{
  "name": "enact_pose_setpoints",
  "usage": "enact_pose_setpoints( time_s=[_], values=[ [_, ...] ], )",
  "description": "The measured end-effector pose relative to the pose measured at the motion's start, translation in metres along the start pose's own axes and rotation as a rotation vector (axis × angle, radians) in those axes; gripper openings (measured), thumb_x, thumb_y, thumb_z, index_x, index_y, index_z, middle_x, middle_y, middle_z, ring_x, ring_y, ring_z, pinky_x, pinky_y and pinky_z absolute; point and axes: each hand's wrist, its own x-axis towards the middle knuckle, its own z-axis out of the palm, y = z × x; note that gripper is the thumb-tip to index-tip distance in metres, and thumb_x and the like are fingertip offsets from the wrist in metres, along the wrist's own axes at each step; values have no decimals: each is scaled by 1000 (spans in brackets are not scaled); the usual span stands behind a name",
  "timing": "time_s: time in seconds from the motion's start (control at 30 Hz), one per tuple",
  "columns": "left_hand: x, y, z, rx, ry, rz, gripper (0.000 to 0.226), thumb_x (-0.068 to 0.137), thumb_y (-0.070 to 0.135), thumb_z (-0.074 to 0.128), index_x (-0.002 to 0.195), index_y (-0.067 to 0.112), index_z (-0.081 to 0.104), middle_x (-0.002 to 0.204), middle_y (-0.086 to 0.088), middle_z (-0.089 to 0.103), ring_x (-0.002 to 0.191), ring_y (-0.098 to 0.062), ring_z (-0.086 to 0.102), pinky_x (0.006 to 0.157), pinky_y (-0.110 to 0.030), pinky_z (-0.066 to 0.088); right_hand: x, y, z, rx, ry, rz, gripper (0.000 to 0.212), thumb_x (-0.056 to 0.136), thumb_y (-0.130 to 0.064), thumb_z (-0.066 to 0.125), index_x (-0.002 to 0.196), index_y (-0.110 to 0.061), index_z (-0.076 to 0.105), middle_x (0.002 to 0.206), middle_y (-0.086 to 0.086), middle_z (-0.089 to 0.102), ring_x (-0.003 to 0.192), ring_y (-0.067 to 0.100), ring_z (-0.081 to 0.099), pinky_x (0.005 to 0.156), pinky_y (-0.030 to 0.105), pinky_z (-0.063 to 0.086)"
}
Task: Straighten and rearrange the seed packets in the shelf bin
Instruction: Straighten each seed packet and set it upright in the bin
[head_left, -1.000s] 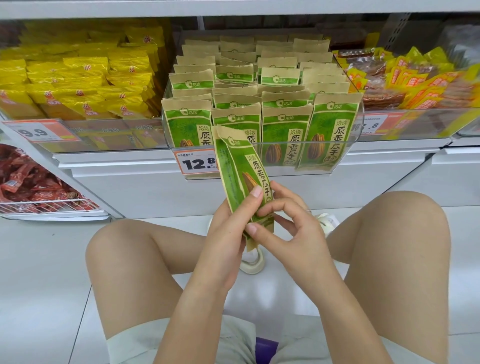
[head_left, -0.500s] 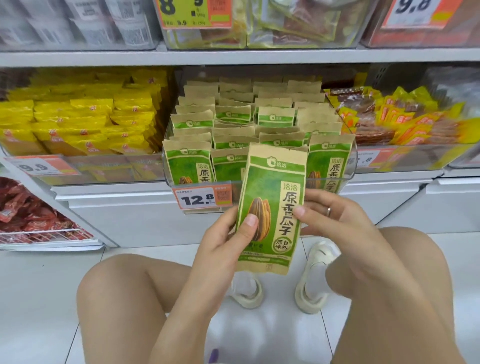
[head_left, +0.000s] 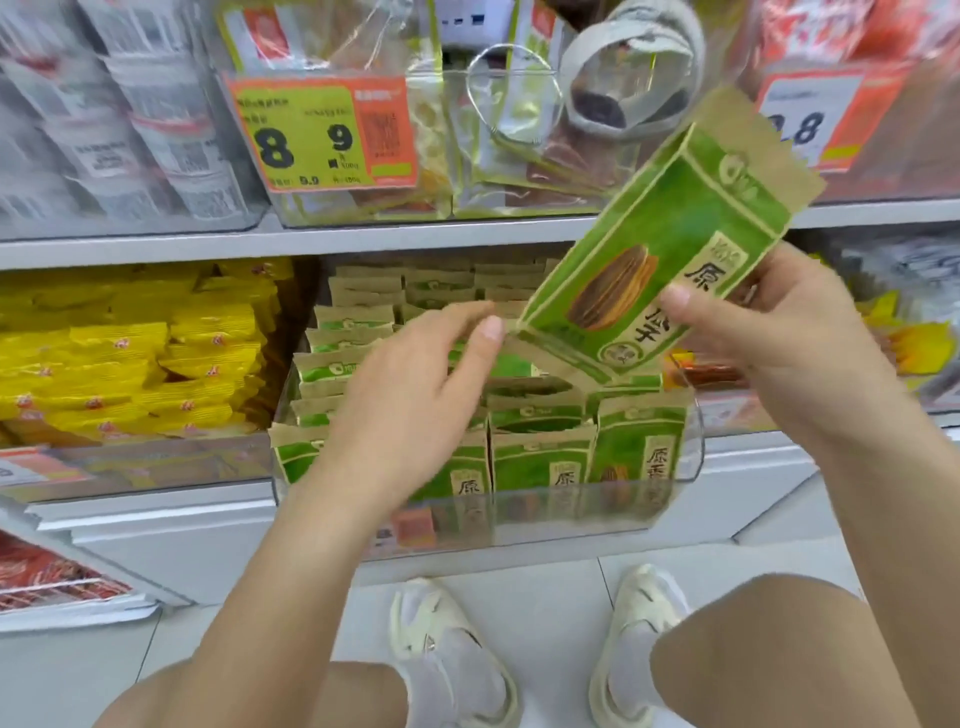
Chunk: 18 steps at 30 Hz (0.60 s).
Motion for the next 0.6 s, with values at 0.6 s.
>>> enact_pose_setpoints(
  time_s=[0.6],
  values=[
    [7, -23, 24, 207, -174, 60, 40, 96, 52, 35, 119, 38, 65, 114, 24, 60, 111, 3, 46, 94, -20, 34, 78, 67, 20, -551, -301, 94, 17, 80, -16, 75, 93, -22, 67, 95, 1, 73, 91, 18, 69, 89, 36, 53]
  ],
)
